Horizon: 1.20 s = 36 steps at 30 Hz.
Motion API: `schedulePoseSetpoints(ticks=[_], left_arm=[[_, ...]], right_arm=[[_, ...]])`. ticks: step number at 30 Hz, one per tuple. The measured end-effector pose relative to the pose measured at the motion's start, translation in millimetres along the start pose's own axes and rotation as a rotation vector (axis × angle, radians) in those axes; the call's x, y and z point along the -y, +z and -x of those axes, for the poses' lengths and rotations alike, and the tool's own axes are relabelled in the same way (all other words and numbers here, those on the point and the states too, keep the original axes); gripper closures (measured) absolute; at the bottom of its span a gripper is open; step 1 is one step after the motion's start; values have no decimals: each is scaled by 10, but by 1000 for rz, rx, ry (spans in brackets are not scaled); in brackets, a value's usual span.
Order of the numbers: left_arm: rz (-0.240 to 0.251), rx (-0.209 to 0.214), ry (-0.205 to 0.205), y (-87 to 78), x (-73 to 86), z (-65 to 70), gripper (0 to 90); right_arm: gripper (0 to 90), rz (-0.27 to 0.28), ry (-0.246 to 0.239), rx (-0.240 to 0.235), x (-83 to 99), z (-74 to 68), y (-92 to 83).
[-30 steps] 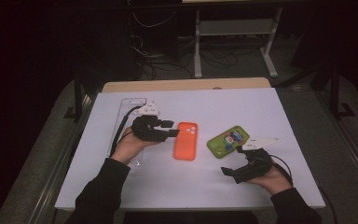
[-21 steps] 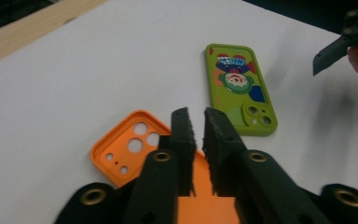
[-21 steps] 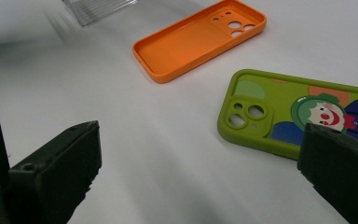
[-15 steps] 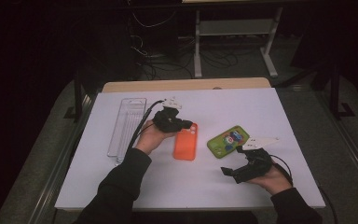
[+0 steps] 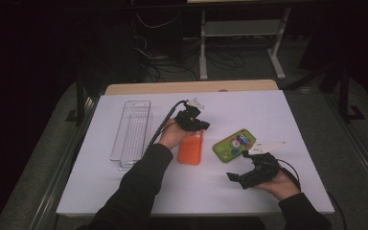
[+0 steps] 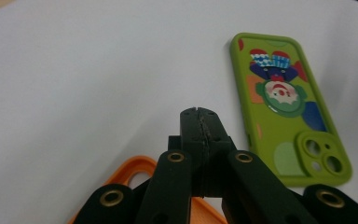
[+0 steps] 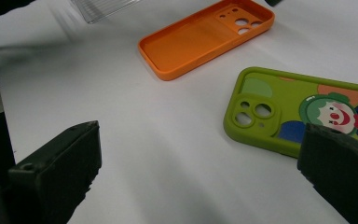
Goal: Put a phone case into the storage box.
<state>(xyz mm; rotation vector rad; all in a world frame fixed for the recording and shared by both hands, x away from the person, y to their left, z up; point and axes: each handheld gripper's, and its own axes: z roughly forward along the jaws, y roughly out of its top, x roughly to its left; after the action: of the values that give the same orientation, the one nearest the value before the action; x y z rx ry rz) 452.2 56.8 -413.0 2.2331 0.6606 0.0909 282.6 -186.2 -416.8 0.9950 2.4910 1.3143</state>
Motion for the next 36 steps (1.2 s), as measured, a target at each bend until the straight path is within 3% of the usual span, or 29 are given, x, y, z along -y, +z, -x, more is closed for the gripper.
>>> schedulePoseSetpoints(ticks=[2, 4, 5, 7, 8, 12, 13, 20, 28, 30, 31, 36], left_arm=[[-32, -14, 23, 48, -15, -18, 898], [-42, -15, 20, 79, -18, -16, 898], [-71, -29, 28, 138, -14, -31, 898], [-68, -33, 7, 183, 0, -30, 898], [-93, -40, 26, 184, 5, -48, 898], [-102, -54, 7, 239, 41, -52, 898], [-128, -60, 29, 228, 44, -71, 898], [-150, -92, 34, 191, 45, -122, 898], [-169, -149, 10, 71, 102, -226, 898], [-169, -153, 0, 48, 117, -240, 898], [-170, -158, -24, 21, 142, -260, 898], [-175, -182, -43, -47, 185, -306, 898]], right_arm=[[0, 3, 0, -2, -1, -1, 1], [0, 3, 3, -2, -2, -2, -3], [0, 5, 7, -4, -2, 1, -11], [0, 9, 4, -5, 1, 6, -12], [0, 10, 4, -5, 2, 7, -11], [0, 9, 0, -6, 4, 11, -7], [0, 9, 1, -6, 4, 11, -7], [0, 7, 0, -8, 2, 10, 0], [0, -1, -1, -8, 1, 4, 5], [0, 0, -2, -8, 1, 5, 6], [0, 1, -3, -6, 1, 3, 7], [0, -1, -4, -7, 0, 2, 14]])
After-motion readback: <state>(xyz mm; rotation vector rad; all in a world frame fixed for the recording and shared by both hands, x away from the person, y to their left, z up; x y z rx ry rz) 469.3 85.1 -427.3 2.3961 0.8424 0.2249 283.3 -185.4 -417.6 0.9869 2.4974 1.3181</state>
